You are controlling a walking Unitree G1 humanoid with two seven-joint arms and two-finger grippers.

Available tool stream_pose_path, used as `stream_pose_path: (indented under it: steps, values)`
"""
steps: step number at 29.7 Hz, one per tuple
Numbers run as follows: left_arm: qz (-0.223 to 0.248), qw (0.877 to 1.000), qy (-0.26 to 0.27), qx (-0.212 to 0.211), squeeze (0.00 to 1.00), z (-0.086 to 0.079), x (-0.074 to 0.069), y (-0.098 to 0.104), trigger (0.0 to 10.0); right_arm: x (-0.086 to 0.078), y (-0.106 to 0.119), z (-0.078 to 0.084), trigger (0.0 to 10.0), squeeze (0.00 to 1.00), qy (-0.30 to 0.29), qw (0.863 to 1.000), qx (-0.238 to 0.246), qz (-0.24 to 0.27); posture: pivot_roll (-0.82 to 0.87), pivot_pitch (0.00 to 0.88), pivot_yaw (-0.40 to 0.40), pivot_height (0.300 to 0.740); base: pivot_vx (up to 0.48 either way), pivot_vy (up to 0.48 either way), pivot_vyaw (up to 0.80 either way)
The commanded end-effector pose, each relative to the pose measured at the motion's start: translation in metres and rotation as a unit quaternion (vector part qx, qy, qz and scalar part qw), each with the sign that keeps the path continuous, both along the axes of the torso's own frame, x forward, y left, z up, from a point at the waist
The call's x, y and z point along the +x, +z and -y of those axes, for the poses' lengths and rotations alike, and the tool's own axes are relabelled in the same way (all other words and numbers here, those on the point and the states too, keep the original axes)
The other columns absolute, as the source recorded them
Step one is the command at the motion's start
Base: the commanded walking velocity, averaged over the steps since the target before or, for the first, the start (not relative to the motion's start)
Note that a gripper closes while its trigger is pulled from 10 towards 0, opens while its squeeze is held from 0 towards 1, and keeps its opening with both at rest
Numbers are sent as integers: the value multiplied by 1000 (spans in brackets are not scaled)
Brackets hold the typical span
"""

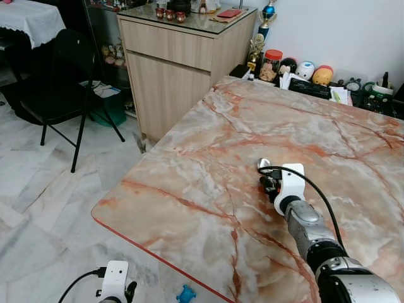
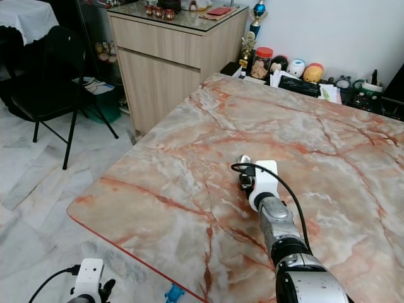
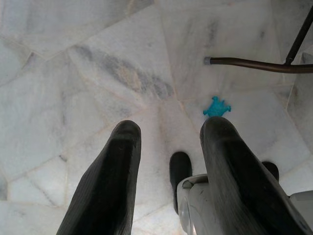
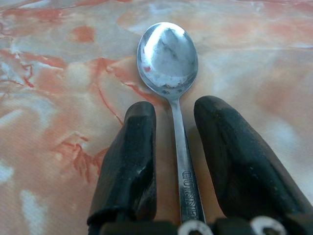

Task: Setting the table

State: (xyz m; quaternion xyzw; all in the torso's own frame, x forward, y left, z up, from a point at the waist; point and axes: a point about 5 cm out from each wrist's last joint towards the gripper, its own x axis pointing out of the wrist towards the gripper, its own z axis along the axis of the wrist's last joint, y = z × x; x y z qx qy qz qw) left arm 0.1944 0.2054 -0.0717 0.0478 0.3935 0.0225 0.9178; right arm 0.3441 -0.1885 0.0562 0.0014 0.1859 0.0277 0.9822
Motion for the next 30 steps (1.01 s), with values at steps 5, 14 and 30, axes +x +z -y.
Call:
stream_pose_path:
  steps: [5,14,30]
  values:
    - [-20,1000,-7,6,0,-1,-8,-5,10000,-3,-5,1,10000,0,-4,1000,-1,-10,117,0,-64,740,0,0,0]
    - [-21,1000,-7,3,0,0,-9,-5,10000,-4,-6,4,10000,0,-11,1000,-4,-14,117,0,-67,740,0,0,0]
    - [-26,1000,-7,0,0,0,-9,-6,10000,-7,-10,3,0,0,-7,1000,-3,-20,119,0,-66,740,0,0,0]
